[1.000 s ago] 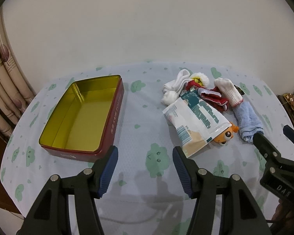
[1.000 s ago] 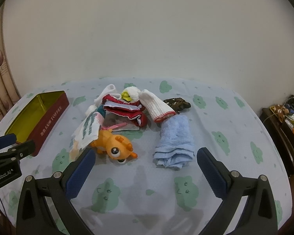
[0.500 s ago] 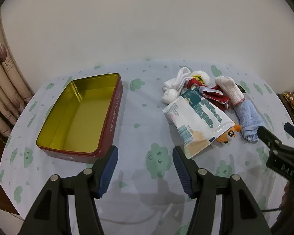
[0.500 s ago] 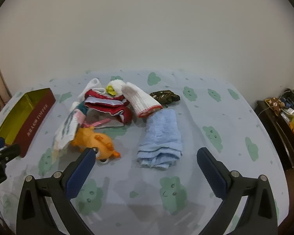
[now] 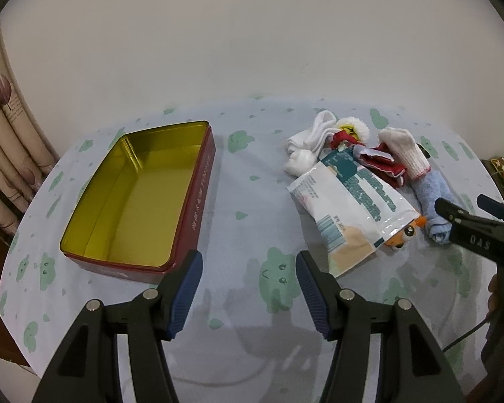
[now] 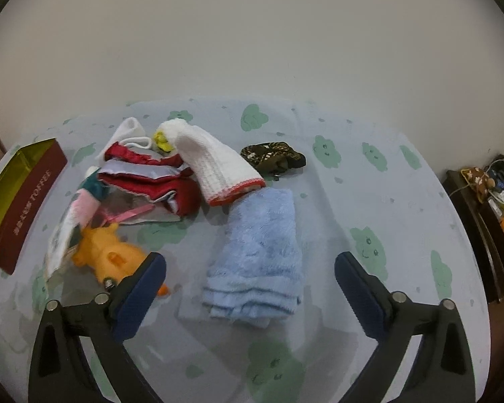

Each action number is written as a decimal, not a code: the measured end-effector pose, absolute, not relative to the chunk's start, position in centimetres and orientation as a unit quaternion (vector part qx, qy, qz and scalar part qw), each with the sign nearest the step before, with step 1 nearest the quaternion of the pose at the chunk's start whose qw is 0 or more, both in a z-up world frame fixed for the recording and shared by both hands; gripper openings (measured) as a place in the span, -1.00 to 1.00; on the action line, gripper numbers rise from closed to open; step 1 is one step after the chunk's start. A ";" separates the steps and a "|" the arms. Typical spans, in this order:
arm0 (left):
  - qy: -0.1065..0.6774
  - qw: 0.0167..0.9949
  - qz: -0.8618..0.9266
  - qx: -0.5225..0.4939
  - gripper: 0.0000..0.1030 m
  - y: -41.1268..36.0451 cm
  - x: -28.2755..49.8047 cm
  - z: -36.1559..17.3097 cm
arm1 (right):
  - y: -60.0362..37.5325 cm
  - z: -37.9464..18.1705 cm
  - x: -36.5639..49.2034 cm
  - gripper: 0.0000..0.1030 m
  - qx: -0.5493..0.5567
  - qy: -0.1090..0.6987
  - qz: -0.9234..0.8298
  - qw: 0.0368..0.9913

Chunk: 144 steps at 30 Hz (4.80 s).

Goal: Organize soft objects
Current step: 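Grasp the teal-and-pink packet with the left tool while the right tool grasps the blue towel, then lift the teal-and-pink packet with the left tool and carry it over the tin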

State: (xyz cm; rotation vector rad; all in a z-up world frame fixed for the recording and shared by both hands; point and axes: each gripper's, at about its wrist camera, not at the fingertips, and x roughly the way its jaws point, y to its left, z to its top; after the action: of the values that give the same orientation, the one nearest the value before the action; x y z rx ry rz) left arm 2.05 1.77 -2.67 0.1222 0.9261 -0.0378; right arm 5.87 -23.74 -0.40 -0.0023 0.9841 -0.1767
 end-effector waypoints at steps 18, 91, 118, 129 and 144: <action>0.462 0.883 -0.063 0.062 0.15 -0.4 4.3 -1.2 | -26.6 -5.0 9.5 0.09 0.032 0.508 -0.072 0.858; 0.603 0.790 -0.092 0.057 -0.56 -2.3 13.3 -6.7 | -28.7 -5.5 8.8 -0.30 0.036 0.480 -0.102 0.871; 0.643 0.725 -0.190 0.158 -0.57 -2.1 7.1 -5.1 | -28.7 -5.5 8.9 -0.29 0.035 0.480 -0.103 0.870; 0.613 0.761 -0.172 0.123 -0.57 1.8 6.4 -1.9 | -28.8 -5.5 8.9 -0.29 0.034 0.480 -0.103 0.870; 0.543 0.836 -0.034 0.069 -0.57 12.9 12.5 3.2 | -28.8 -5.5 8.9 -0.30 0.033 0.481 -0.103 0.870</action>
State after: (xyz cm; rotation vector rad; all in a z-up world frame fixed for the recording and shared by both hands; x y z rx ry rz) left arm 12.48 12.88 3.15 0.1455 1.1506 -0.0727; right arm 8.89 -28.81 -5.51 0.0687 1.0050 -0.2164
